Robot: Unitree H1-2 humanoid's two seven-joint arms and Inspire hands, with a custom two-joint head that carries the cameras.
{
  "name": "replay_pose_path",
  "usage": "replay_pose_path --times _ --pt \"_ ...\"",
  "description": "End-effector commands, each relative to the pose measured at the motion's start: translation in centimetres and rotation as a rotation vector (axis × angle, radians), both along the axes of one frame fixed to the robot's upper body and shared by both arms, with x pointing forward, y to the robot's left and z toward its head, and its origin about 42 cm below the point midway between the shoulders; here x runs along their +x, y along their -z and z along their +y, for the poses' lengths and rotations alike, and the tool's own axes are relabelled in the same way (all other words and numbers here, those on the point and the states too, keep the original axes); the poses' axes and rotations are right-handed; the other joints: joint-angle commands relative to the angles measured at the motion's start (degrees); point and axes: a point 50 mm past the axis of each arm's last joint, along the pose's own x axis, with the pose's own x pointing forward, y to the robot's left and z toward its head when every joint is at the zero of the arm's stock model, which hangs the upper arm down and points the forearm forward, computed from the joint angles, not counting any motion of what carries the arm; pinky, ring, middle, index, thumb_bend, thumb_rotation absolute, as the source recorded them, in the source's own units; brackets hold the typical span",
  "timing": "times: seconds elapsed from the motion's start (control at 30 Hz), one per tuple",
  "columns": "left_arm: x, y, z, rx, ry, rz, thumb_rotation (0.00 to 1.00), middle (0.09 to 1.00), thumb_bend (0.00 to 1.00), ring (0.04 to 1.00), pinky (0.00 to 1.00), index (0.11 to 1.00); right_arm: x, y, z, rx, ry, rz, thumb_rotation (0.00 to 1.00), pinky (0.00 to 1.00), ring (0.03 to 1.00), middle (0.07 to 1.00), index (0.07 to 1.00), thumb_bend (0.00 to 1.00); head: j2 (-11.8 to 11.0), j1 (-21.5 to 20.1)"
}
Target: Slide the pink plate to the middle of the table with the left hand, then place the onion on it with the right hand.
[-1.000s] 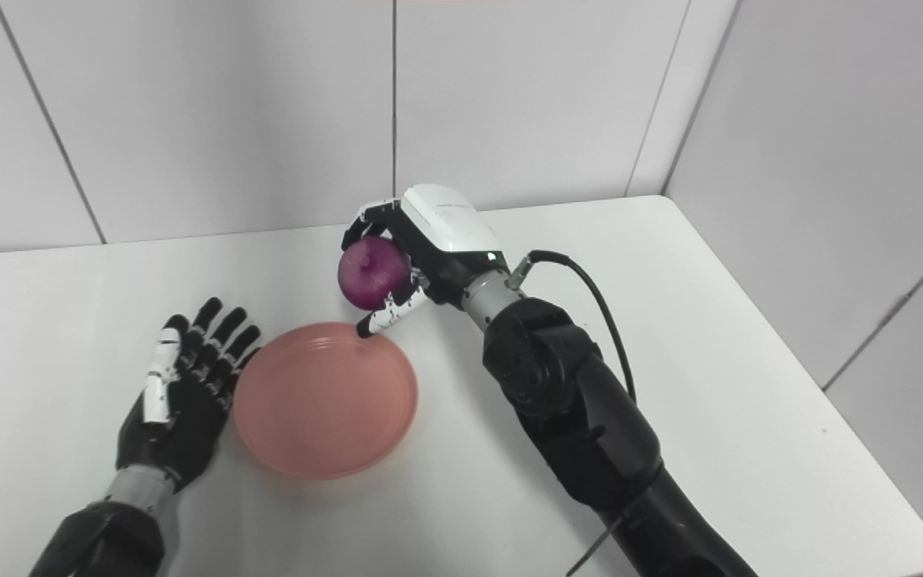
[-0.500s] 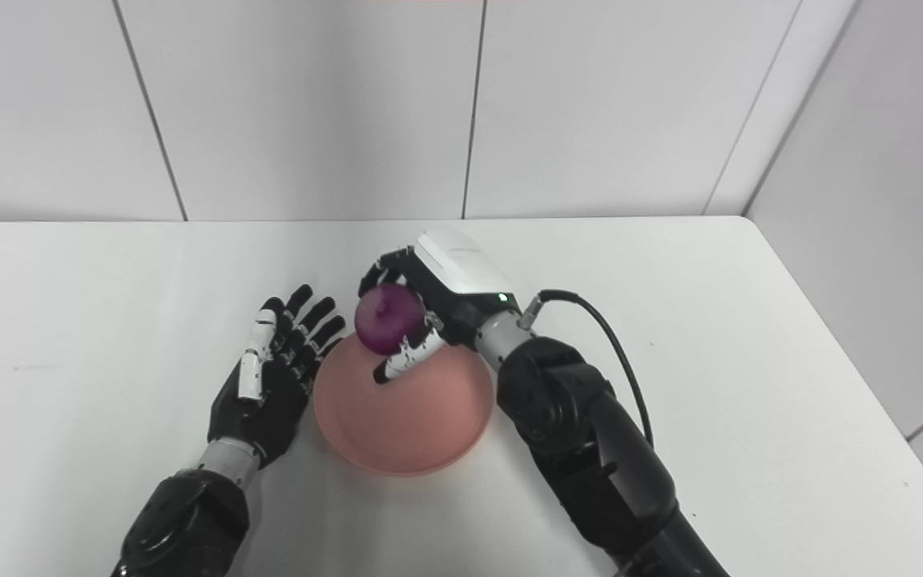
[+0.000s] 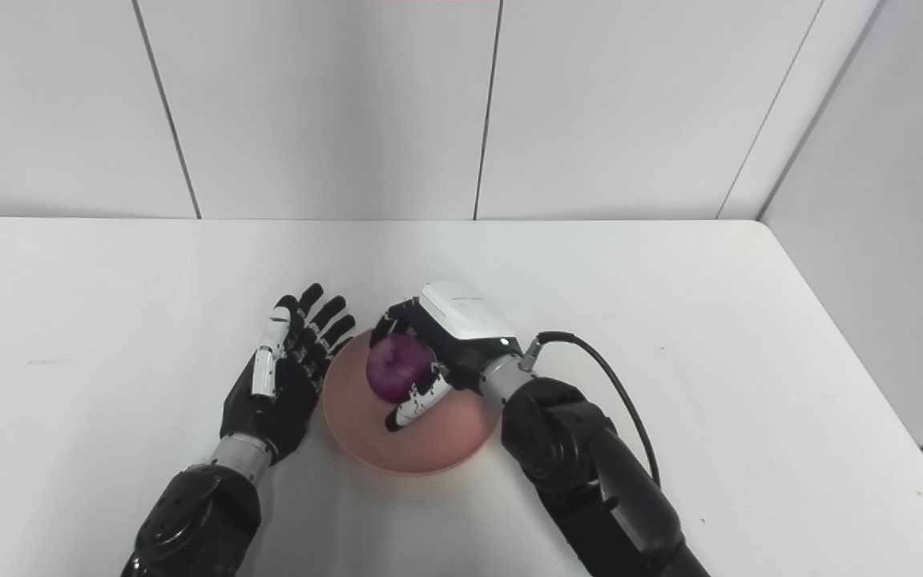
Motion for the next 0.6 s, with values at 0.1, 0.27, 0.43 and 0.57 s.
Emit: replay_pose_path --times 0.1,0.27,0.43,0.57 --pt "-0.16 0.31 -0.52 -0.006 0.008 0.037 1.00 0.950 0.40 0.940 0.93 0.964 0.00 -0.78 -0.41 -0.015 -0.022 -0.052 0.14 0.30 0.403 0.506 0.489 0.52 -0.1 -0.1" --pt "-0.16 0.29 -0.50 -0.009 0.012 0.033 1.00 0.953 0.40 0.943 0.94 0.969 -0.23 -0.54 -0.53 -0.009 -0.016 -0.043 0.14 0.33 0.438 0.536 0.489 0.52 -0.2 -0.2" --pt "-0.18 0.29 -0.54 -0.012 0.013 0.029 1.00 0.952 0.40 0.941 0.94 0.967 -0.44 -0.67 -0.47 0.011 0.001 -0.038 0.16 0.18 0.268 0.379 0.546 0.69 -0.2 -0.3" --pt "-0.19 0.27 -0.52 -0.011 0.010 0.031 1.00 0.950 0.40 0.939 0.93 0.966 -0.64 -0.97 -0.44 -0.004 -0.006 -0.040 0.33 0.26 0.375 0.485 0.659 0.94 -0.3 -0.3"
